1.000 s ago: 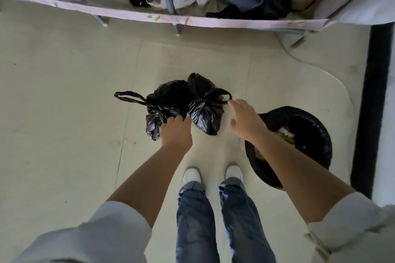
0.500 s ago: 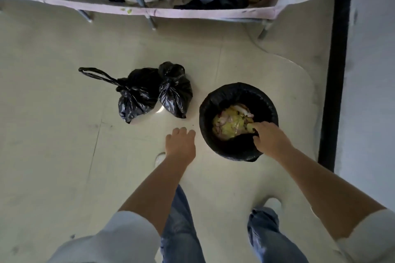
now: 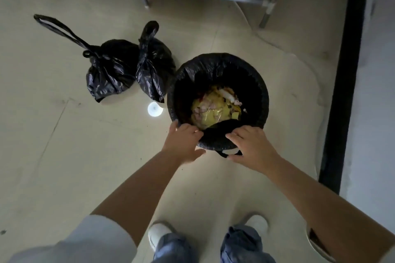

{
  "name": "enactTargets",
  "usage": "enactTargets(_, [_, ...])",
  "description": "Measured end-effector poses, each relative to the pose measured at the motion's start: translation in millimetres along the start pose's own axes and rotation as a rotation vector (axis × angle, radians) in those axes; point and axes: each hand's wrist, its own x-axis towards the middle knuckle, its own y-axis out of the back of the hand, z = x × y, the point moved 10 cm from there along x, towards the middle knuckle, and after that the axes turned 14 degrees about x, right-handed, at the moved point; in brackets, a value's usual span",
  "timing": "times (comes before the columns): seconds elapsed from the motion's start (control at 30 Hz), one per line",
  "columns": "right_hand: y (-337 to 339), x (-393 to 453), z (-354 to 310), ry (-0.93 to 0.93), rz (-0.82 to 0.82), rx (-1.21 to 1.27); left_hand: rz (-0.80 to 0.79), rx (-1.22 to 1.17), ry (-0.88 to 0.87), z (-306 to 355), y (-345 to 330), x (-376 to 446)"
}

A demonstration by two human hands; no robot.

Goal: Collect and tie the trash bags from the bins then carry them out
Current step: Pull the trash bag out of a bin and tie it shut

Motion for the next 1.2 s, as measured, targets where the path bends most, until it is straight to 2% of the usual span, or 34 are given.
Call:
enactTargets(0.1, [-32,28,0,0.051,-0.168,-0.022,0.012,0.086,-0.209,15,-21,25])
enactTargets(0.17, [-45,41,1,0.075,-0.245,0.038,0.068,0.01,-0.271,16,-24,37])
enactTargets(0.3, [-47,54,10,0.136,-0.235,0.175,0.195,-0.338,-0.294,1,-20,52])
enactTargets(0.4, [-37,56,15,0.108,-0.191,0.227,0.338,-0.434,-0.289,-10,-13,55])
enactTargets(0.53, [-7,70,29,0.011,0.006,0.202,0.557,-0.37,-0.142,-30,3,54])
enactTargets(0.6, [7,83,31,-0.009,0.142,0.116,0.637,-0.355,-0.001,-46,10,56])
enactTargets(0.7, [15,92,44,-0.156,0.317,-0.058,0.781,-0.324,0.171,-61,20,53])
enactTargets(0.73, [17,90,45,-0.188,0.367,-0.156,0.842,-0.361,0.171,-64,22,49])
enactTargets(0.8, [29,74,33,-0.139,0.532,-0.255,0.905,-0.391,0.024,-55,20,38])
enactTargets(0.87, [36,47,4,0.058,0.664,-0.109,0.814,-0.252,-0.16,-36,6,29])
enactTargets(0.9, [30,36,-6,0.091,0.607,-0.028,0.779,-0.16,-0.211,-31,-5,27])
enactTargets(0.93, [14,31,-12,0.057,0.445,-0.01,0.754,-0.1,-0.238,-29,-15,25])
enactTargets(1.0, [-26,25,-7,-0.07,0.105,-0.21,0.678,-0.08,-0.216,-31,-22,24])
enactTargets(1.03, [-37,22,-4,-0.094,0.027,-0.264,0.647,-0.104,-0.195,-33,-22,24])
enactTargets(1.2, [-11,26,6,-0.109,0.043,-0.036,0.47,-0.136,-0.189,-33,-14,34])
